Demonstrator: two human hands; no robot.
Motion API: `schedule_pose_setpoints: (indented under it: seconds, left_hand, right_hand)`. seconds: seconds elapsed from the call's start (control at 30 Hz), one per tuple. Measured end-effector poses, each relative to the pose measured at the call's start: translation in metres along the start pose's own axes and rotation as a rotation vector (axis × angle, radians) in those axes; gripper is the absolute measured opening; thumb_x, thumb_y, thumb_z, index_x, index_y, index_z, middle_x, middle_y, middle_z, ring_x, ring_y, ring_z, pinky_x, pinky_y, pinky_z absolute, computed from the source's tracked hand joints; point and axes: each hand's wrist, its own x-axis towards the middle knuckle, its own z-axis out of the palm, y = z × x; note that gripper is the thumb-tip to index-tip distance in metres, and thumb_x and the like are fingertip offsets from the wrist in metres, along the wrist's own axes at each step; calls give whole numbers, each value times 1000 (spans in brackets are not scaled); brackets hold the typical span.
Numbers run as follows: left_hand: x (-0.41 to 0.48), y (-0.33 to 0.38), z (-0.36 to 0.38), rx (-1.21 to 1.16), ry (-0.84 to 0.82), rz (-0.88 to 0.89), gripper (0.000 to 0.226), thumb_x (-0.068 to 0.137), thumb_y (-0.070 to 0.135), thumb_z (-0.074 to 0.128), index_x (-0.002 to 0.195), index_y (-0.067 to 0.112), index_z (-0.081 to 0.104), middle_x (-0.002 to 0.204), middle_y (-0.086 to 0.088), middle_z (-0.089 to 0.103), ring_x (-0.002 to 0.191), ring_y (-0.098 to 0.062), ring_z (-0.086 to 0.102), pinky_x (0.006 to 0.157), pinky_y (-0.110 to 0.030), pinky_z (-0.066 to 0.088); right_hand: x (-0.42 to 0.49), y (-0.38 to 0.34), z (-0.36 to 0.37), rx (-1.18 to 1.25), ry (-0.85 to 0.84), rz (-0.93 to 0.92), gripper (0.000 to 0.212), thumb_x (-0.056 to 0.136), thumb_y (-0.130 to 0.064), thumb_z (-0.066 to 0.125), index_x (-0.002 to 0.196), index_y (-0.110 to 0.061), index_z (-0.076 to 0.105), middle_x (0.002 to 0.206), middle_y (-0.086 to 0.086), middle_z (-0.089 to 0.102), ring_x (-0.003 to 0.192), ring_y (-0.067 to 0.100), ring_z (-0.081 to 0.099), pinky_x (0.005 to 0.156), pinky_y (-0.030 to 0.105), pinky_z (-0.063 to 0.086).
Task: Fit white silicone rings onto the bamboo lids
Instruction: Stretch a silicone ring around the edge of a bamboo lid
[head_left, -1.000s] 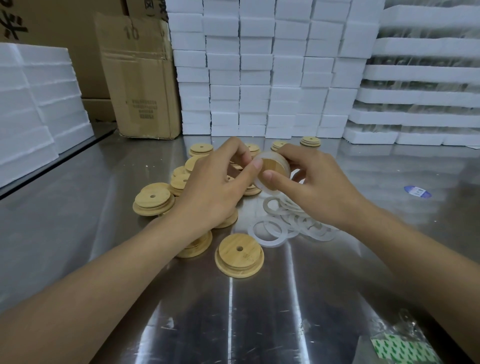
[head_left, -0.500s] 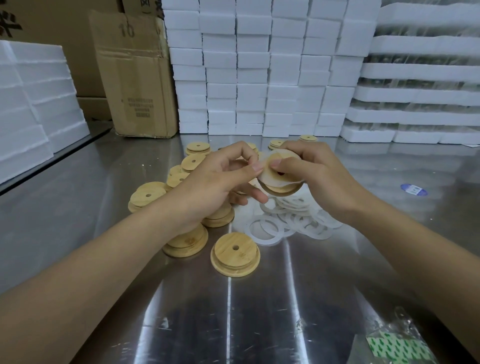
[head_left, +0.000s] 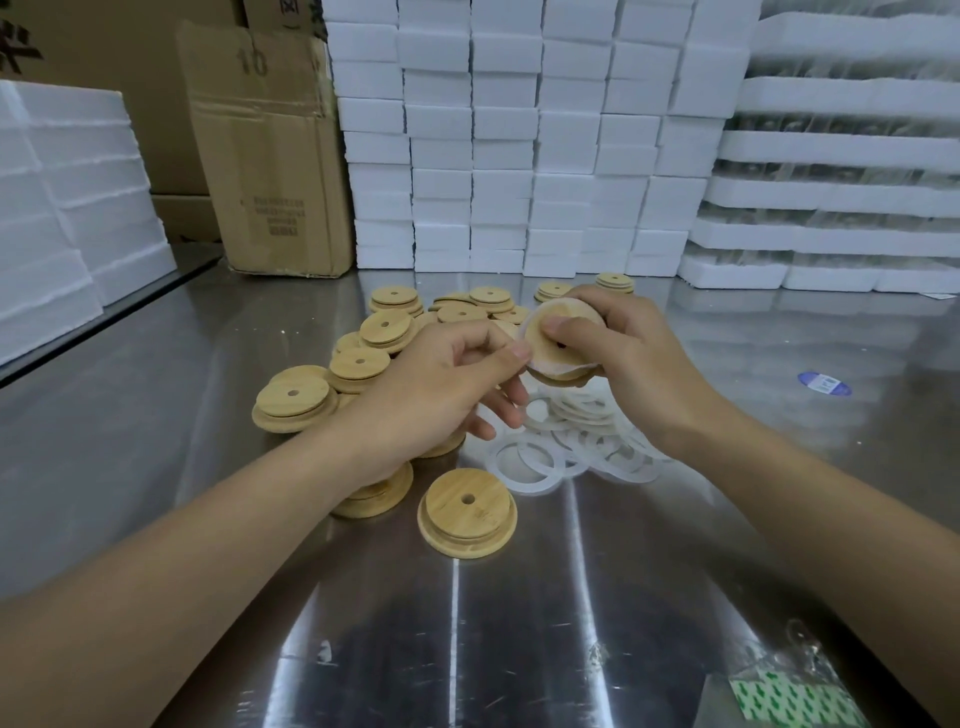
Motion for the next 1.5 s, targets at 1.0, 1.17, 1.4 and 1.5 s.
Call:
schedule_pose_setpoints:
  seconds: [1.0,1.17,1.4,1.5]
  left_hand:
    - [-11,6,21,16,81,-87,28,108,30,62,95,12,80,71,0,70,63,-14,69,43,-26,50]
    - [-14,5,22,-31,72,-127,25,104,26,69,90,8,80,74,-3,73,62,-12,66,40,-23,44]
    - [-9,8,18,-109,-71,-145,21,104,27,69,93,12,81,75,1,71,64,-7,62,43,-16,36]
    - [-9,4,20,-48,-48,-135,23,103,29,70,93,11,81,73,0,72,63,-6,62,43,-16,35]
  right_hand:
    - [-3,6,10,-21,120,-16,50,103,-42,65,90,6,60,73,7,52,67,16,52,56,25,42]
    - [-8,3,17,-54,135,-60,55,102,-44,66,90,9,56,79,27,51,67,19,49,58,30,42]
    - [-11,-3,21,493,245,239,32,101,-36,69,95,-5,64,74,10,64,63,22,64,57,31,54]
    - [-13,0,27,516,268,318,44,102,-41,66,109,2,66,87,20,70,67,29,66,68,40,55]
